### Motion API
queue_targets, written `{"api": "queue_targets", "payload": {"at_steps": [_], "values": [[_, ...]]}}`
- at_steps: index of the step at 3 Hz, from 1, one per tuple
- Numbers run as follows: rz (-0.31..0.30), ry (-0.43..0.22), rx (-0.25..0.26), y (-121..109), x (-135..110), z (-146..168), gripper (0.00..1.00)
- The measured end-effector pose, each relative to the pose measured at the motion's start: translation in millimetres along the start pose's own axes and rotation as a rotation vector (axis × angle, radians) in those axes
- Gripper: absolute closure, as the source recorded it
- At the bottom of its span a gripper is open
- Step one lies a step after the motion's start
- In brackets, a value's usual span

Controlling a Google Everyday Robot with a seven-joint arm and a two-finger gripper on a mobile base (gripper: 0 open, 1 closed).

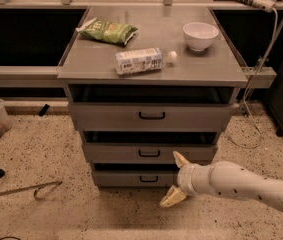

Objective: Open middle drawer

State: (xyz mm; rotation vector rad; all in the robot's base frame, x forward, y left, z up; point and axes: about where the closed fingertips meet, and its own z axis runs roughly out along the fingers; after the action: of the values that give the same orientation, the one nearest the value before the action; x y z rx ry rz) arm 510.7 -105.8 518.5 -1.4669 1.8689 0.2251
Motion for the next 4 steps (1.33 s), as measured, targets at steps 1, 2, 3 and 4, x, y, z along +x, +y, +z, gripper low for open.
{"api": "queue_targets", "payload": {"at_steps": [1,2,3,4], "values": [[-0.005,0.03,0.019,-11,27,40,0.0],[-0.009,0.075,0.022,-34,54,69,0.0],[-0.009,0.075,0.022,-34,54,69,0.0],[0.0,0.083,0.067,-50,55,76,0.0]]}}
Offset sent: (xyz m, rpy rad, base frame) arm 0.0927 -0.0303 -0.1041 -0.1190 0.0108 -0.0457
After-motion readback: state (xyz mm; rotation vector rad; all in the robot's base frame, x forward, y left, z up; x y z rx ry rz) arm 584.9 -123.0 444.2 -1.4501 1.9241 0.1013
